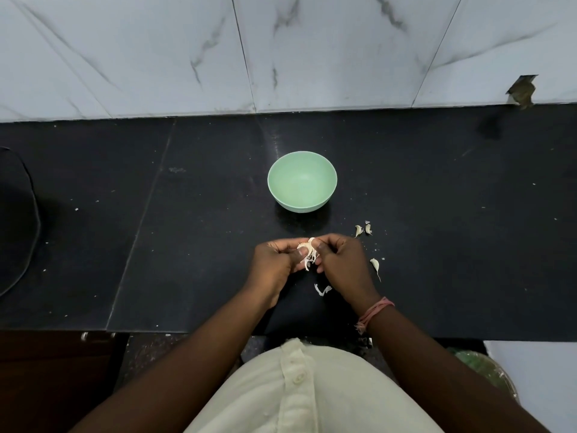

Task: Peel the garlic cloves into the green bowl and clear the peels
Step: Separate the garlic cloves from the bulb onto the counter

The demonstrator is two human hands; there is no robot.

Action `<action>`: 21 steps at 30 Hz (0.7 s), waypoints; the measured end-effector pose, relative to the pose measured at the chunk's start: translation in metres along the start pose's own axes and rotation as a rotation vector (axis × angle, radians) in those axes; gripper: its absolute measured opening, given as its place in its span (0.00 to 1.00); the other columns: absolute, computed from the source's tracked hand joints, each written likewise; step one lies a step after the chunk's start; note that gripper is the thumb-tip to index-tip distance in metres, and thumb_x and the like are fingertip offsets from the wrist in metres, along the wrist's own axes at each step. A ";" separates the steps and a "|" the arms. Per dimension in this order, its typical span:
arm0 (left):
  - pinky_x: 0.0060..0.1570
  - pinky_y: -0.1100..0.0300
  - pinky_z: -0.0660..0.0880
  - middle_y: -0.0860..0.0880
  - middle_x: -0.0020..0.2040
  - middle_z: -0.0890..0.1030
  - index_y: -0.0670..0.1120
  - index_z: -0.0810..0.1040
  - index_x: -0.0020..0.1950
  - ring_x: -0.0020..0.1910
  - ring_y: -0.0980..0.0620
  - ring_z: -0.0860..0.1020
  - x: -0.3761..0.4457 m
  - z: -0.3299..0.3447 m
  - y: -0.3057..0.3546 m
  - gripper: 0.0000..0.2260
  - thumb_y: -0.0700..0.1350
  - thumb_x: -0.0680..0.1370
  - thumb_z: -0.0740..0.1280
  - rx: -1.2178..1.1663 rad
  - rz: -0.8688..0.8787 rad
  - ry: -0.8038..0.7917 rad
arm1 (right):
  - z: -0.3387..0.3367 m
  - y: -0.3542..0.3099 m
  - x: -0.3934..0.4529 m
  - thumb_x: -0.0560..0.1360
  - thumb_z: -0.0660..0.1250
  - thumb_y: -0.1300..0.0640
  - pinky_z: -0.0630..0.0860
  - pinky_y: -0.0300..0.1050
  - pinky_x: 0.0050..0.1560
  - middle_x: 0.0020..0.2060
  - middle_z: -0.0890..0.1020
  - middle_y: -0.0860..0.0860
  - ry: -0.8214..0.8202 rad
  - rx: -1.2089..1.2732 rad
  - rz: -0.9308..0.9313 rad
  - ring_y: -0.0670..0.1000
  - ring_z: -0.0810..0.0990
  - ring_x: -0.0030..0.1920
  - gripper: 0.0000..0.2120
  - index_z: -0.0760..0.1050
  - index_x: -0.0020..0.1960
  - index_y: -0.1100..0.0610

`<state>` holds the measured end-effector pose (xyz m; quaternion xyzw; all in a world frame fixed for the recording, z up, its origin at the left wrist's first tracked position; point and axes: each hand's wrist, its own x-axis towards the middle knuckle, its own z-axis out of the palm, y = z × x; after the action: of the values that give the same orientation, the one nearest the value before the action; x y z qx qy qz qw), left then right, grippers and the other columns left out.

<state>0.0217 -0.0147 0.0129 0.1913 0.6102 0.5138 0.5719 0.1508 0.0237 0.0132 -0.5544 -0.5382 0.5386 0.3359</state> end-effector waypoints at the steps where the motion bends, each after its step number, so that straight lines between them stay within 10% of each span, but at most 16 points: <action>1: 0.51 0.56 0.82 0.38 0.47 0.86 0.37 0.84 0.53 0.44 0.47 0.84 0.001 0.000 0.002 0.07 0.32 0.77 0.70 0.004 0.001 0.009 | 0.001 0.000 0.000 0.80 0.66 0.63 0.74 0.37 0.30 0.27 0.80 0.55 -0.006 0.019 0.009 0.45 0.75 0.25 0.09 0.82 0.44 0.63; 5: 0.44 0.58 0.81 0.38 0.47 0.85 0.35 0.81 0.56 0.41 0.49 0.83 0.006 0.000 0.009 0.08 0.34 0.77 0.69 -0.016 -0.046 0.005 | 0.002 0.003 0.002 0.82 0.64 0.62 0.76 0.43 0.33 0.32 0.83 0.62 -0.029 0.063 0.031 0.49 0.77 0.28 0.10 0.83 0.47 0.61; 12: 0.40 0.57 0.78 0.37 0.41 0.81 0.35 0.82 0.52 0.36 0.48 0.80 0.003 0.009 -0.002 0.08 0.36 0.74 0.74 -0.030 0.025 0.075 | 0.008 0.004 -0.002 0.80 0.64 0.60 0.70 0.32 0.35 0.34 0.83 0.45 0.012 -0.299 -0.165 0.40 0.79 0.34 0.10 0.84 0.47 0.55; 21: 0.43 0.52 0.73 0.37 0.40 0.80 0.32 0.79 0.51 0.41 0.43 0.76 0.006 0.014 -0.003 0.08 0.36 0.75 0.72 -0.016 0.038 0.058 | 0.009 0.006 -0.001 0.82 0.58 0.57 0.73 0.50 0.40 0.35 0.80 0.49 0.056 -0.375 -0.191 0.50 0.78 0.37 0.13 0.75 0.41 0.58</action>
<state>0.0340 -0.0051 0.0100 0.1833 0.6186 0.5349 0.5456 0.1432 0.0198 0.0063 -0.5685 -0.6694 0.3793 0.2913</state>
